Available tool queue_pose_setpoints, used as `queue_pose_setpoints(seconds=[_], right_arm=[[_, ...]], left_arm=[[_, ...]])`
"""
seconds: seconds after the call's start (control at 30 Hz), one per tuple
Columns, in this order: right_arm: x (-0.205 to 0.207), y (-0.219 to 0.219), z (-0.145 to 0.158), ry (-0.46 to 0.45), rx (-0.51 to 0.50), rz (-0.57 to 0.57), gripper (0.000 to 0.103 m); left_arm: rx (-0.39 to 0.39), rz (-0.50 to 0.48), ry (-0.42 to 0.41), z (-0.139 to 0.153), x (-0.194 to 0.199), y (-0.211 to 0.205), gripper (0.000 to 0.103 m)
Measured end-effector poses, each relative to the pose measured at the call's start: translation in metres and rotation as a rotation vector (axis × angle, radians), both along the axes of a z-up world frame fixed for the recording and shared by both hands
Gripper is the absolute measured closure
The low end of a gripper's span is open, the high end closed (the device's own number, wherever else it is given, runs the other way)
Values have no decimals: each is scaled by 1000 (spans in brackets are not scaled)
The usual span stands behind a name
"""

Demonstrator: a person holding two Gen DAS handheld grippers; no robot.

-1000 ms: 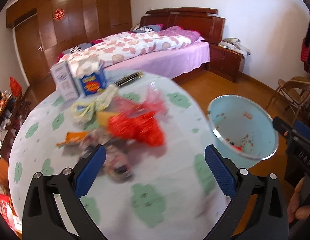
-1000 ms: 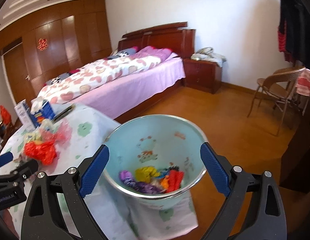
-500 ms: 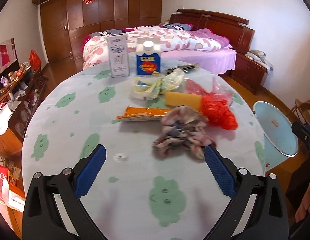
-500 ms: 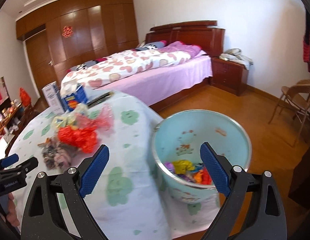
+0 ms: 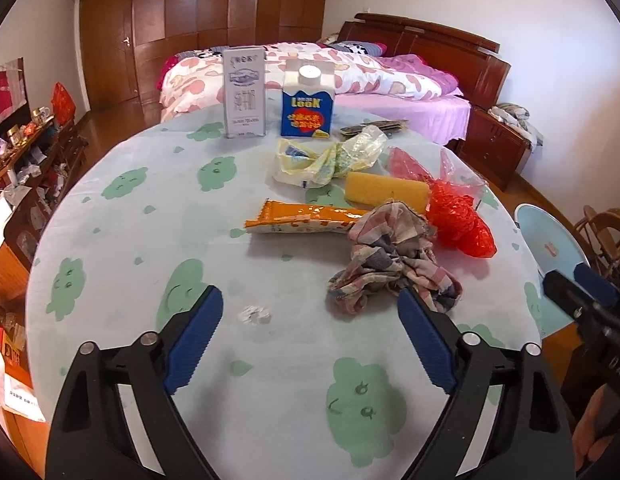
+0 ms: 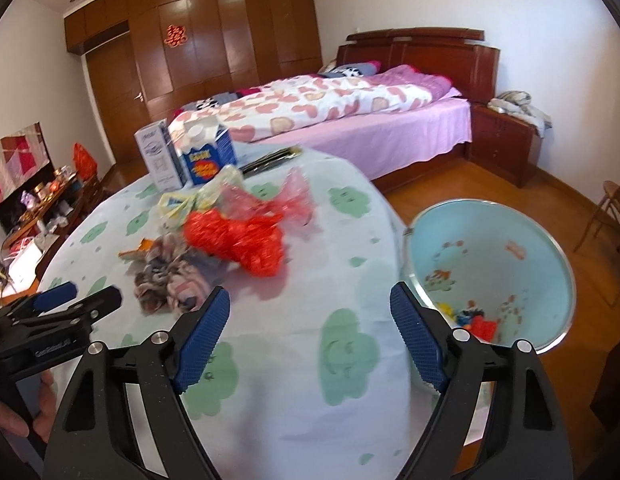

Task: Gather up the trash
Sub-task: 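Move both open tools back toward the remaining trash on the table, then grasp the checked cloth with the left tool while the right tool grasps the red plastic bag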

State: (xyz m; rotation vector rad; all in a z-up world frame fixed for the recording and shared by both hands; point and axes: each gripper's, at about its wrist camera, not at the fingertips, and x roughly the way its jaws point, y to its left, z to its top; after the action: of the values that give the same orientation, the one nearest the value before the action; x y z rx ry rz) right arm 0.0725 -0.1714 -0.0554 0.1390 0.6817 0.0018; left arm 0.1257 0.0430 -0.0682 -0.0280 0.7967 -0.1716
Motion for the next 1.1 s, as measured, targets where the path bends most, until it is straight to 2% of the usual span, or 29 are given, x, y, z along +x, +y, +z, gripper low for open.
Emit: queue_pose_setpoints(seconds=[0.37, 0.47, 0.67, 0.73, 0.9, 1.07, 1.1], right_arm=[[22, -8, -6, 16, 46, 9, 26], [32, -13, -6, 19, 90, 23, 26], [57, -11, -8, 35, 134, 45, 26], [64, -8, -7, 39, 145, 58, 26], [84, 6, -12, 62, 124, 103, 26], [101, 14, -21, 107, 147, 133, 26], [104, 16, -23, 119, 154, 150, 29]], left_arm=[[-53, -86, 75, -16, 36, -34, 26], [-82, -92, 107, -21, 43, -35, 30], [-141, -110, 158, -28, 51, -31, 53], [-160, -129, 160, -29, 51, -31, 68], [-170, -145, 144, -25, 45, -27, 79], [-175, -142, 116, -15, 33, -8, 83], [-176, -135, 102, -10, 26, 0, 84]])
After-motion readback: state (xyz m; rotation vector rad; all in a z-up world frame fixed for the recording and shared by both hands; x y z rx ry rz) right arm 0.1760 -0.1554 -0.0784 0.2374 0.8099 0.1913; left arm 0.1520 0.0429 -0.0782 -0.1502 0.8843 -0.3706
